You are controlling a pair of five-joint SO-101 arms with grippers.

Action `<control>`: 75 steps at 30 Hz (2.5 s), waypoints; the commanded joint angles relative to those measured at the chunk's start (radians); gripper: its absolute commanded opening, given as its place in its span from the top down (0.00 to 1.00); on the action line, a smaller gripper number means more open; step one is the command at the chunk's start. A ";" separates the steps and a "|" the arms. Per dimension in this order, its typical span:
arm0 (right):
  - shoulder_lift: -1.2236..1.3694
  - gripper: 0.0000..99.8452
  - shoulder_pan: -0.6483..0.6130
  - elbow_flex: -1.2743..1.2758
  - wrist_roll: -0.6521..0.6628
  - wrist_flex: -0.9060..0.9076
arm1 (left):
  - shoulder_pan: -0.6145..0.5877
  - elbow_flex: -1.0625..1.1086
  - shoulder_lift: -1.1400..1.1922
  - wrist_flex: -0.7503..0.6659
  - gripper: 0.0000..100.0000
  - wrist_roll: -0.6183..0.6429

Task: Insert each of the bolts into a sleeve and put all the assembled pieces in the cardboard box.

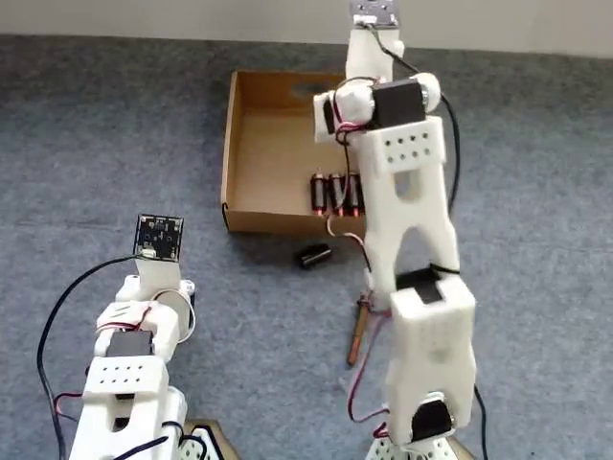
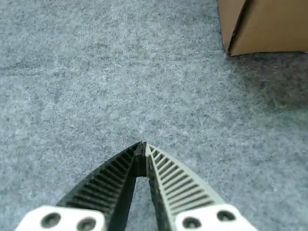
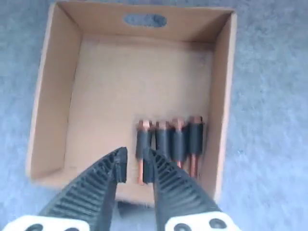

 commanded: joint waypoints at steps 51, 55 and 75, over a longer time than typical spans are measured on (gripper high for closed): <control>-1.027 0.69 -0.337 2.126 0.160 -1.089 | 0.015 -0.001 -0.008 -0.018 0.99 -0.009; -0.886 0.69 -0.337 2.011 0.160 -1.087 | 0.015 -0.001 -0.008 -0.018 0.99 -0.009; -0.584 0.69 -0.266 1.785 0.000 -1.086 | 0.013 -0.001 -0.008 -0.018 0.99 -0.009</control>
